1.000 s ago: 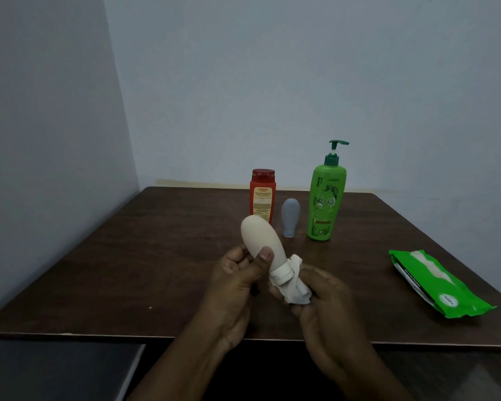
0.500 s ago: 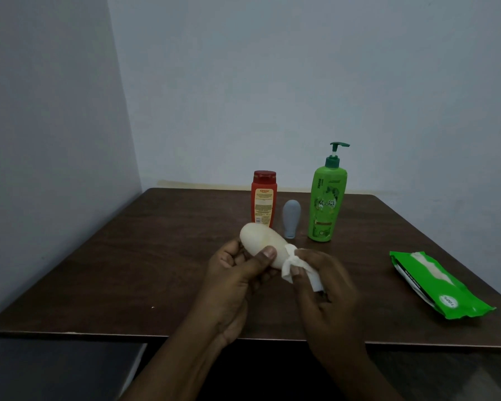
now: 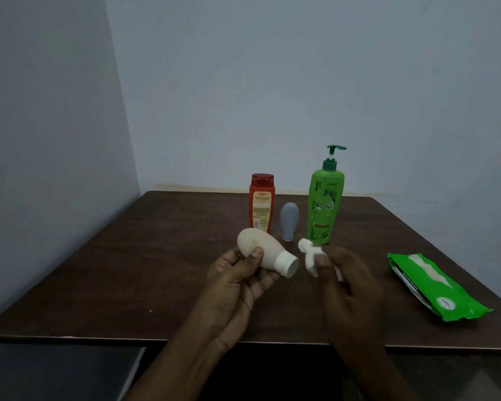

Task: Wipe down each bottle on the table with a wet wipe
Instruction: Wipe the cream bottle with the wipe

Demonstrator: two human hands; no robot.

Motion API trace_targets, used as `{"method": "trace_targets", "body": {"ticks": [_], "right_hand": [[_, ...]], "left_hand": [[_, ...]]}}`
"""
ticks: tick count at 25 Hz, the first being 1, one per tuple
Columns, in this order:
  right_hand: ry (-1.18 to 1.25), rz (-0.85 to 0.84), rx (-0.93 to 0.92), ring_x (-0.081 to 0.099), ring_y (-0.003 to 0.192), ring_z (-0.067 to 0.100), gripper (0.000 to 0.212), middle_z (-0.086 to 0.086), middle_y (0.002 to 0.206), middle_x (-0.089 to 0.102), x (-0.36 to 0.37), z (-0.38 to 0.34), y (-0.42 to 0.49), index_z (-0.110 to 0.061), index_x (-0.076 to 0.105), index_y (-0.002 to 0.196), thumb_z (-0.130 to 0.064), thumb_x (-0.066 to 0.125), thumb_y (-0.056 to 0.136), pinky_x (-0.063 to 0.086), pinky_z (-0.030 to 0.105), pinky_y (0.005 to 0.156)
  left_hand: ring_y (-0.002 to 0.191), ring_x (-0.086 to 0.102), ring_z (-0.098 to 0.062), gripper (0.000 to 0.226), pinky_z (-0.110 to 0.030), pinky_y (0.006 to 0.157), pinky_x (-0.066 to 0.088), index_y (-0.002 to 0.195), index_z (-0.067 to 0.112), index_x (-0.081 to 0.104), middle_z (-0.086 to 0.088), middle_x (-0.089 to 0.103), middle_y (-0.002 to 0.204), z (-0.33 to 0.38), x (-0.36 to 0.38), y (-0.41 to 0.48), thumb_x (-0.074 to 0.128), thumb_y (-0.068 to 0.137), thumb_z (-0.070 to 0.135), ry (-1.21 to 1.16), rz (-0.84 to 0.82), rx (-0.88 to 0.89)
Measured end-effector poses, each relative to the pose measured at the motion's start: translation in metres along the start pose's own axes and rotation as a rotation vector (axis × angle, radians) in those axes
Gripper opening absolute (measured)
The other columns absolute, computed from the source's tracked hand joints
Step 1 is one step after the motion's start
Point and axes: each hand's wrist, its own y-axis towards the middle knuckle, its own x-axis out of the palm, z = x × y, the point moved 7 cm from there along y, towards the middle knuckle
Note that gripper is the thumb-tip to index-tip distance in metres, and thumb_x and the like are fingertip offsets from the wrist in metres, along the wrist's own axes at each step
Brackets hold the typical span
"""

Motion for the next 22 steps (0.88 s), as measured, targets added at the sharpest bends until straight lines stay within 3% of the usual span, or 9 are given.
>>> {"method": "trace_targets", "body": {"ticks": [1, 3, 5, 7, 9, 12, 14, 17, 22], "right_hand": [[-0.087, -0.010, -0.230, 0.063, 0.103, 0.004, 0.022, -0.002, 0.109, 0.068, 0.002, -0.015, -0.003, -0.008, 0.070, 0.112, -0.004, 0.063, 0.091, 0.048, 0.016, 0.087], [-0.060, -0.074, -0.284, 0.063, 0.105, 0.008, 0.027, 0.000, 0.110, 0.067, 0.012, -0.024, -0.004, -0.010, 0.070, 0.111, 0.004, 0.063, 0.090, 0.051, 0.023, 0.086], [0.146, -0.098, 0.087, 0.068, 0.092, 0.005, 0.022, -0.008, 0.098, 0.073, 0.016, -0.008, 0.004, -0.024, 0.072, 0.099, -0.005, 0.061, 0.095, 0.054, 0.020, 0.075], [0.555, -0.203, 0.639, 0.071, 0.079, 0.010, 0.024, -0.003, 0.091, 0.077, 0.033, 0.018, -0.003, -0.025, 0.073, 0.089, -0.011, 0.056, 0.097, 0.055, 0.024, 0.063], [0.676, -0.204, 0.789, 0.072, 0.074, 0.016, 0.022, 0.002, 0.088, 0.078, 0.034, 0.025, -0.009, -0.022, 0.074, 0.088, -0.014, 0.055, 0.096, 0.055, 0.030, 0.058], [0.118, -0.014, 0.138, 0.068, 0.091, 0.004, 0.021, -0.007, 0.100, 0.073, 0.001, -0.013, 0.002, -0.030, 0.071, 0.101, -0.012, 0.065, 0.092, 0.053, 0.016, 0.073], [-0.123, 0.004, -0.253, 0.062, 0.101, 0.007, 0.030, -0.001, 0.111, 0.064, 0.005, -0.035, 0.000, -0.016, 0.069, 0.114, 0.000, 0.068, 0.089, 0.050, 0.018, 0.082], [-0.175, -0.037, -0.273, 0.059, 0.099, 0.015, 0.031, 0.003, 0.109, 0.060, 0.017, -0.026, -0.001, -0.012, 0.067, 0.118, -0.001, 0.067, 0.088, 0.052, 0.031, 0.080], [-0.230, -0.073, -0.400, 0.059, 0.090, 0.015, 0.026, 0.003, 0.099, 0.065, 0.024, -0.037, -0.004, -0.008, 0.071, 0.111, -0.003, 0.071, 0.086, 0.049, 0.030, 0.073]], "left_hand": [[0.093, 0.077, -0.031, 0.045, -0.039, 0.072, 0.065, 0.123, -0.008, 0.060, -0.026, 0.074, 0.110, -0.001, 0.002, -0.001, 0.065, 0.080, 0.004, 0.001, -0.012, -0.004], [0.092, 0.077, -0.031, 0.048, -0.040, 0.074, 0.065, 0.124, -0.008, 0.059, -0.027, 0.074, 0.111, -0.001, 0.005, -0.004, 0.065, 0.079, 0.004, 0.005, -0.026, 0.003], [0.093, 0.077, -0.031, 0.042, -0.040, 0.073, 0.065, 0.123, -0.004, 0.060, -0.023, 0.076, 0.108, 0.000, 0.003, -0.004, 0.064, 0.082, 0.003, 0.007, -0.004, 0.016], [0.095, 0.077, -0.032, 0.040, -0.039, 0.070, 0.066, 0.125, -0.004, 0.059, -0.024, 0.075, 0.109, 0.003, -0.001, -0.004, 0.063, 0.086, 0.003, -0.027, 0.029, 0.019], [0.103, 0.074, -0.038, 0.039, -0.041, 0.073, 0.066, 0.129, -0.006, 0.054, -0.030, 0.070, 0.118, 0.005, -0.004, -0.004, 0.061, 0.091, 0.002, -0.100, 0.055, -0.019], [0.110, 0.068, -0.044, 0.041, -0.051, 0.076, 0.061, 0.127, -0.010, 0.052, -0.037, 0.064, 0.123, -0.001, -0.004, -0.007, 0.062, 0.087, -0.003, -0.241, 0.102, -0.133], [0.104, 0.071, -0.043, 0.052, -0.050, 0.073, 0.062, 0.128, -0.014, 0.052, -0.038, 0.066, 0.119, -0.009, 0.000, -0.009, 0.064, 0.077, -0.005, -0.275, 0.087, -0.177], [0.093, 0.075, -0.038, 0.054, -0.048, 0.071, 0.063, 0.124, -0.016, 0.054, -0.036, 0.070, 0.111, -0.013, 0.002, -0.010, 0.063, 0.073, -0.006, -0.265, 0.061, -0.189], [0.096, 0.072, -0.039, 0.047, -0.047, 0.070, 0.061, 0.118, -0.014, 0.056, -0.037, 0.070, 0.106, -0.004, 0.002, -0.013, 0.062, 0.073, -0.004, -0.227, 0.042, -0.186]]}}
